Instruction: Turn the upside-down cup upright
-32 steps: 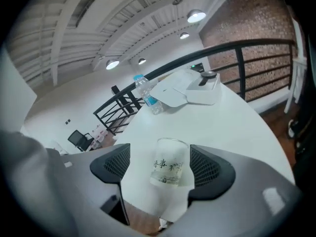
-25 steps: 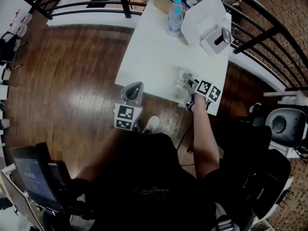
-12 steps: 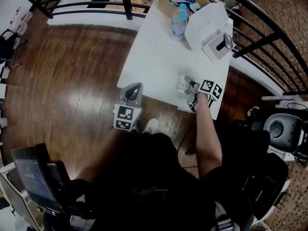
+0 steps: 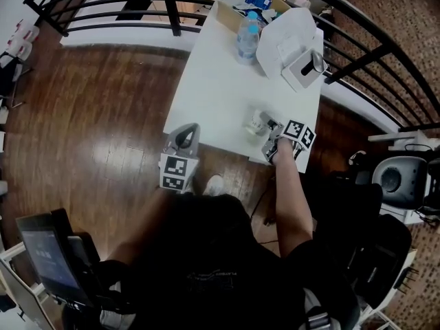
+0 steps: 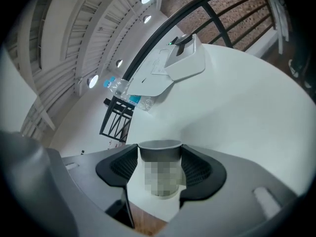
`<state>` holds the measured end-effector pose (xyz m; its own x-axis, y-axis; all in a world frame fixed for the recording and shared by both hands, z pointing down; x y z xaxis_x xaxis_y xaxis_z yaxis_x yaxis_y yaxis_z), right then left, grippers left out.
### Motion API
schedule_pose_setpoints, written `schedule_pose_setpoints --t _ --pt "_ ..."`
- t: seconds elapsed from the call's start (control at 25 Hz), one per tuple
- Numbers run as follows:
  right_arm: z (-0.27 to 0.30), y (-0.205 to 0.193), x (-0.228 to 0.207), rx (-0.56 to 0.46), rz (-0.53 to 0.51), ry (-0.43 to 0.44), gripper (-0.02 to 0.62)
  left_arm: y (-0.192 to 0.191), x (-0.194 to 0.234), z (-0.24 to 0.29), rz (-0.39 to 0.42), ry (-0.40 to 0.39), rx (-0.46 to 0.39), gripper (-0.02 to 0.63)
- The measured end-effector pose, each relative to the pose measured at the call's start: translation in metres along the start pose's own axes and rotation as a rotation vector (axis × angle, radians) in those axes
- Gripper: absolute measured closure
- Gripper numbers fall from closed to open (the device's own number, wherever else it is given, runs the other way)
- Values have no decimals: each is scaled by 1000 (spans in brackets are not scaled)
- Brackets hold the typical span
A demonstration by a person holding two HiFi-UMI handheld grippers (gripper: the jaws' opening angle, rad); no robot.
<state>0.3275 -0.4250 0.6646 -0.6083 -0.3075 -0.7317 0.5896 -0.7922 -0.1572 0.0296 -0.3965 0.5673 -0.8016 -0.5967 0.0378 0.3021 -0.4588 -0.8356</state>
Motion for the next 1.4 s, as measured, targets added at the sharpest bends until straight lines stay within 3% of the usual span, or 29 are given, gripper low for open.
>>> schedule_pose_setpoints --t 0.24,0.44,0.88,1.12,1.4 --pt "-6 1 9 -46 -52 -17 310 0 1 1 3 -14 -4 607" --pt "-18 7 25 -155 -137 2 311 1 1 2 9 -24 -6 607" --pt "-25 -5 48 -498 -611 -225 316 -3 7 -1 11 -22 4 608" --pt "-5 -25 39 -513 -705 -324 316 -8 14 -5 12 -13 13 607" --pt "-5 -40 42 -486 -758 -382 310 -11 21 -13 -2 1 12 607"
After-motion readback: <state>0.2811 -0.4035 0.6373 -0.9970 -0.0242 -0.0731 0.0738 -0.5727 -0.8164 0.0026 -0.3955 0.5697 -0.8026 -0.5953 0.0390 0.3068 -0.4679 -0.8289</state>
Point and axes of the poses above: the fingertips, and each gripper's own axes: z forward along the fingers, x to its left, y out of its top, the point moved 4 cm from there along -z, backward along the fingers, and after that the axes turned 11 degrees about x, right-handed, at the moved point
